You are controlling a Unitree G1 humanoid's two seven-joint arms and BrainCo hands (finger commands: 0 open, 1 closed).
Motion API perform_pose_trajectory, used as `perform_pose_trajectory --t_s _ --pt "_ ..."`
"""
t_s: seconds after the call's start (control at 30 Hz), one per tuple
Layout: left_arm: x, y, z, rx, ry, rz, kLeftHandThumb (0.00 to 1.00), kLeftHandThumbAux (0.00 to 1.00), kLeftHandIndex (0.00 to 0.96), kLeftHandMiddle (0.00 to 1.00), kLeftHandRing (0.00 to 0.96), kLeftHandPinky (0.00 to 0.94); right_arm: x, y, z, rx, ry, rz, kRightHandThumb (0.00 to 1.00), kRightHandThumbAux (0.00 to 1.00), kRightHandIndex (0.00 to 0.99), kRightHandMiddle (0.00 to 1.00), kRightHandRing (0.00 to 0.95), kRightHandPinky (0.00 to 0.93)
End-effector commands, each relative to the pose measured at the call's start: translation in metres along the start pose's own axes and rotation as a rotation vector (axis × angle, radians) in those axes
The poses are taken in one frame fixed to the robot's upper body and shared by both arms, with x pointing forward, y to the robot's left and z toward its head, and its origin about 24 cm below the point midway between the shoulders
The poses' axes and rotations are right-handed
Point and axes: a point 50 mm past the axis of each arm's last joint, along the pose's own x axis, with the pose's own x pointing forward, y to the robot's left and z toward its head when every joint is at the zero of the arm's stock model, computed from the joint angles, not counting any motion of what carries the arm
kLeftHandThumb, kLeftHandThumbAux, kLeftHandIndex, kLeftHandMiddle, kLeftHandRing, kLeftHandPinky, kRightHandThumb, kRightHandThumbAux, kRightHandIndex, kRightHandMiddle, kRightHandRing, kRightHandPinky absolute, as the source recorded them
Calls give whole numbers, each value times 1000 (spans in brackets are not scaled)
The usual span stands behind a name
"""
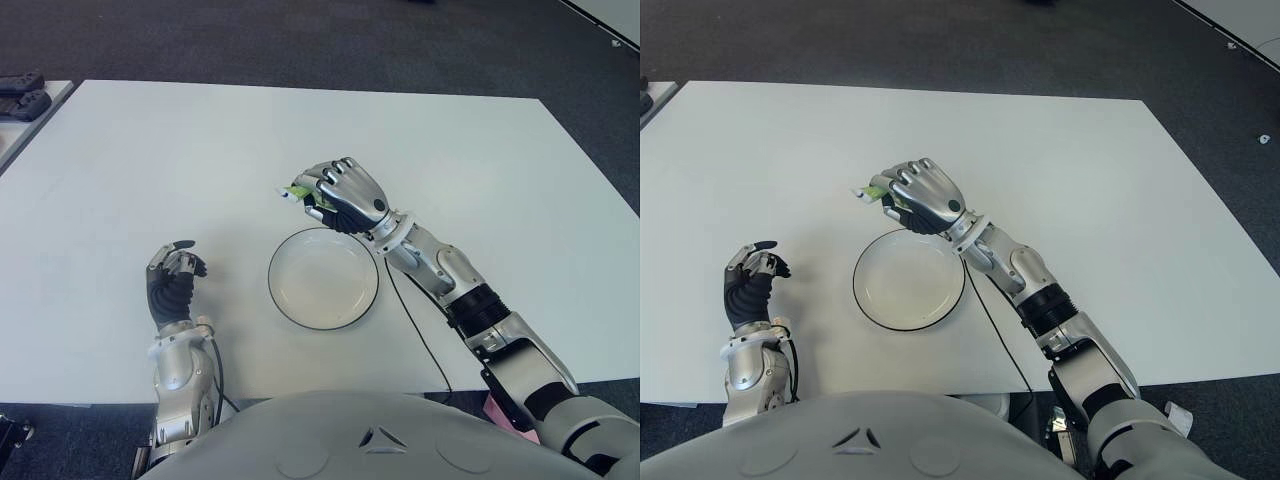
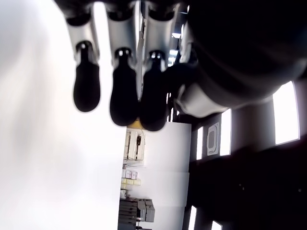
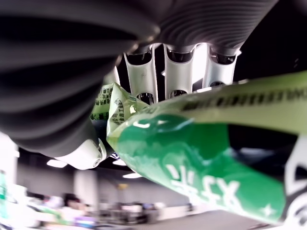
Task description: Put the toothpaste on the table into the plate.
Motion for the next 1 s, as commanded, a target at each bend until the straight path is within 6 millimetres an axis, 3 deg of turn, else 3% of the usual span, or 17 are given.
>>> perform_pose_trajectory --t_s 0.03,0.83,1.0 --pt "2 -10 -3 -10 18 2 696 722 436 694 665 622 -3 6 -1 5 -24 41 740 711 441 878 875 884" --pt "3 -10 -2 -7 -23 -35 697 721 437 690 656 629 -25 28 4 -16 16 182 734 710 441 872 877 878" --pt "4 -9 -2 -7 -21 -27 696 721 437 694 660 628 -34 29 2 -49 38 239 707 709 439 829 820 785"
